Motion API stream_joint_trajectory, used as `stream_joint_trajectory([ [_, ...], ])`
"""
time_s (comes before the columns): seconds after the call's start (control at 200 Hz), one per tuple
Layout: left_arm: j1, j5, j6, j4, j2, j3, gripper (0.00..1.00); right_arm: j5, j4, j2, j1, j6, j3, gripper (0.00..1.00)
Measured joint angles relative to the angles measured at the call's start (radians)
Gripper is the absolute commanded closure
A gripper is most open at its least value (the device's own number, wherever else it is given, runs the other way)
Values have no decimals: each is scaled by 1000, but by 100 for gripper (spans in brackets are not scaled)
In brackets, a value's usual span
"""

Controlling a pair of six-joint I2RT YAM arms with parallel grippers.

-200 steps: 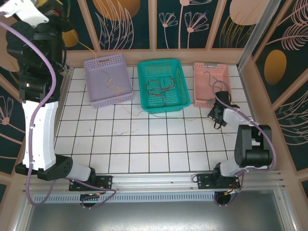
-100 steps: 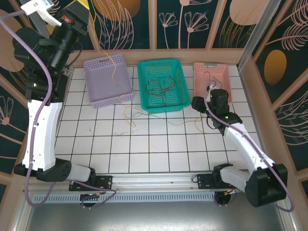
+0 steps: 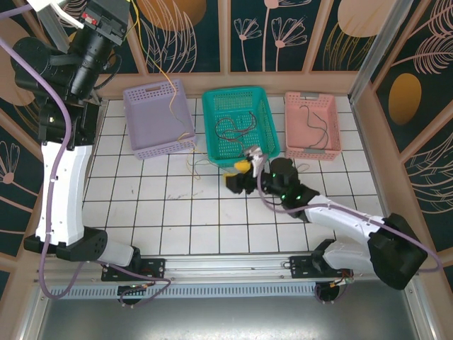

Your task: Untangle the cables

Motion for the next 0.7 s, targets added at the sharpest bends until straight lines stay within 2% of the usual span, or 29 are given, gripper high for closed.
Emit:
stream_joint_trajectory([
  [0.08,0,8,-20,4,4,1,100,34,106,50,87,-19,-20,23],
  [0.175,0,16,-35,3,9,10,100,87,213,146,125,-34,-17,23],
  [0.405,0,35,-42,0,25,53,100,196,280,292,129,-83,95,23],
  [0.561,0,41,-43,-2,27,53,100,196,306,331,128,-94,200,24],
  [0.701,0,42,-54,0,31,53,100,182,332,360,133,-82,214,23],
])
